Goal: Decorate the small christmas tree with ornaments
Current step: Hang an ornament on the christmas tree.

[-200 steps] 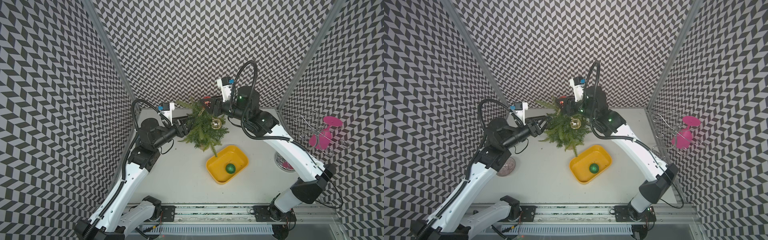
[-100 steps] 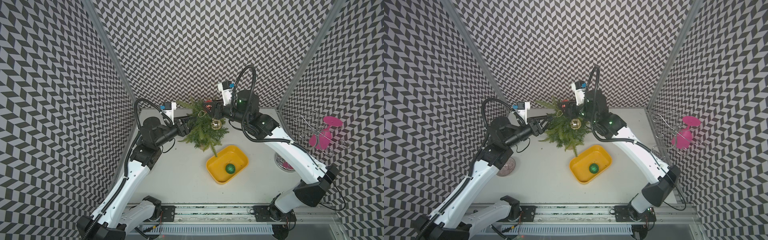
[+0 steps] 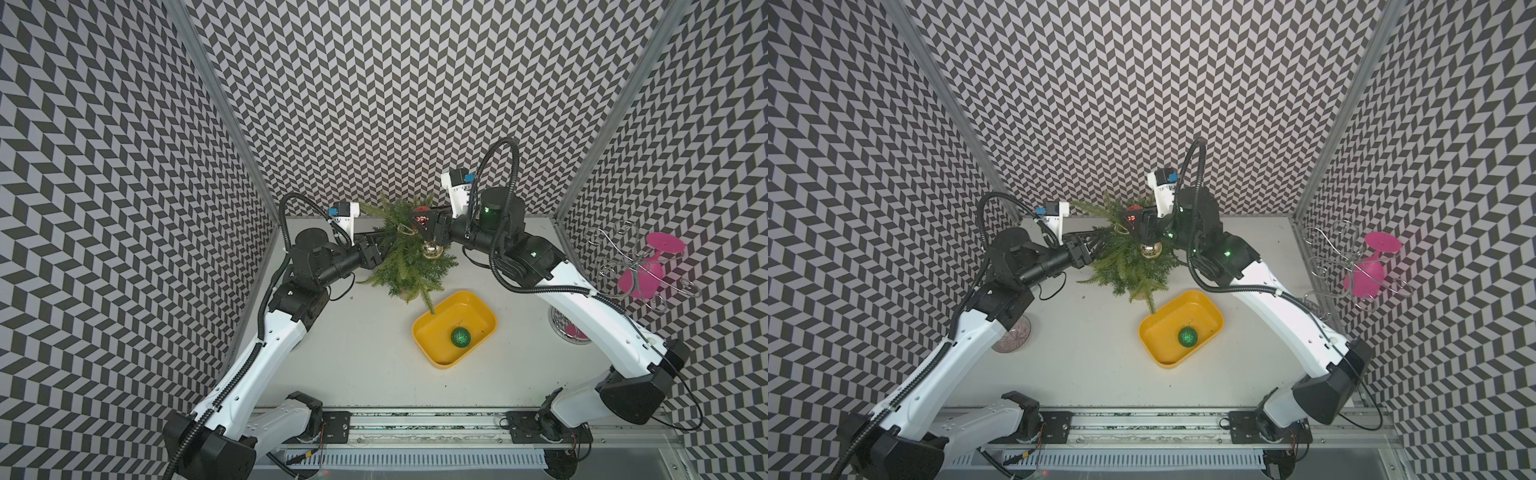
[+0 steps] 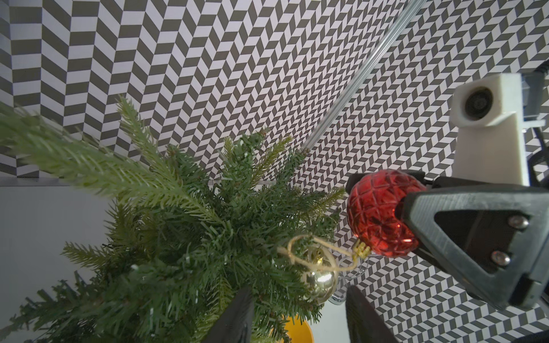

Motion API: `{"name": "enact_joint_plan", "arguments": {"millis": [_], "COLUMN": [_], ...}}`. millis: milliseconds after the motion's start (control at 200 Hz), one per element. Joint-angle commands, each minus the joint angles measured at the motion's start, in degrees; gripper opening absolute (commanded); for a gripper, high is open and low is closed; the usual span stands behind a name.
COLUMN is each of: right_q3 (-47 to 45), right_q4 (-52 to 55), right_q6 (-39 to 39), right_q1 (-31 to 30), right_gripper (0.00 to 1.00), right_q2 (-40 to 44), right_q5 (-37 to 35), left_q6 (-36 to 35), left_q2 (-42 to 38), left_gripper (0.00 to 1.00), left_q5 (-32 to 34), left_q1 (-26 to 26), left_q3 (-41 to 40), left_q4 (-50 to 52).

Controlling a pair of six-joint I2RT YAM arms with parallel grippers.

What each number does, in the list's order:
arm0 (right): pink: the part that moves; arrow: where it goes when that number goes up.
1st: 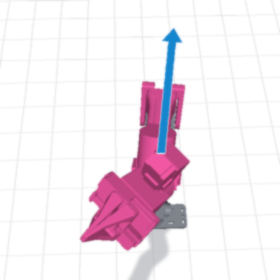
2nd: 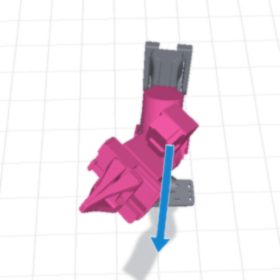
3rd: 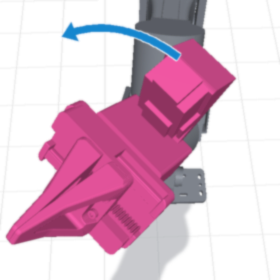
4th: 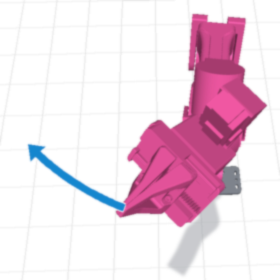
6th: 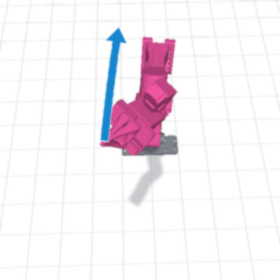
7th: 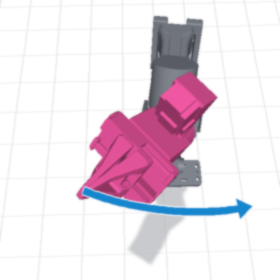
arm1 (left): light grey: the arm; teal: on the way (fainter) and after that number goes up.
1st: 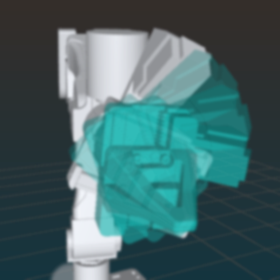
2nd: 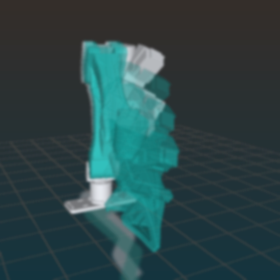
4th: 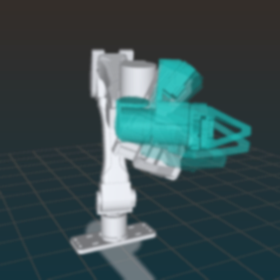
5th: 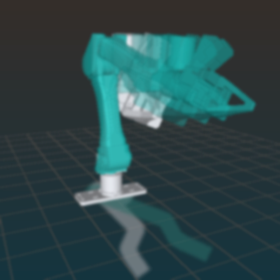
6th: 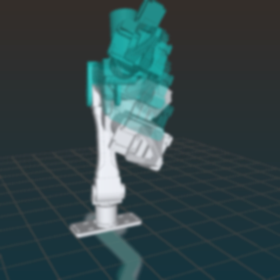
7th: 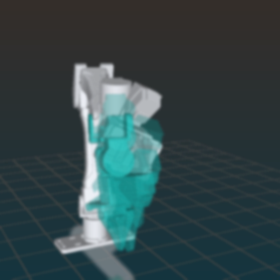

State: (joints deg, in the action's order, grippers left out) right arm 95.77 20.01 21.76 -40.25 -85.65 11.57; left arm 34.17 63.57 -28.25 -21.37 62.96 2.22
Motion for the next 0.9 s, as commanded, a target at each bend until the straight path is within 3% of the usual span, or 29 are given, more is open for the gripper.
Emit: {"name": "enact_joint_plan", "arguments": {"millis": [0, 456, 896], "right_q3": [-1.41, -5.15, -6.54], "right_q4": [-4.02, -6.91, -7.68], "right_q6": [1.21, 3.16, 3.24], "right_q1": [-0.66, -1.24, -1.34], "right_gripper": [0.58, 0.58, 0.58], "right_q2": [2.22, 3.77, 4.87], "right_q5": [0.51, 1.7, 1.87], "left_q6": [-0.71, -4.56, -4.78], "left_q2": [0.41, 5.19, 6.54], "left_gripper": [0.51, 0.42, 0.28], "left_q5": [-0.49, 3.9, 6.16], "left_q1": [-0.36, -3.76, -4.3], "left_q3": [2.98, 9.4, 9.64], "left_q4": [-1.26, 3.8, 3.86]}}
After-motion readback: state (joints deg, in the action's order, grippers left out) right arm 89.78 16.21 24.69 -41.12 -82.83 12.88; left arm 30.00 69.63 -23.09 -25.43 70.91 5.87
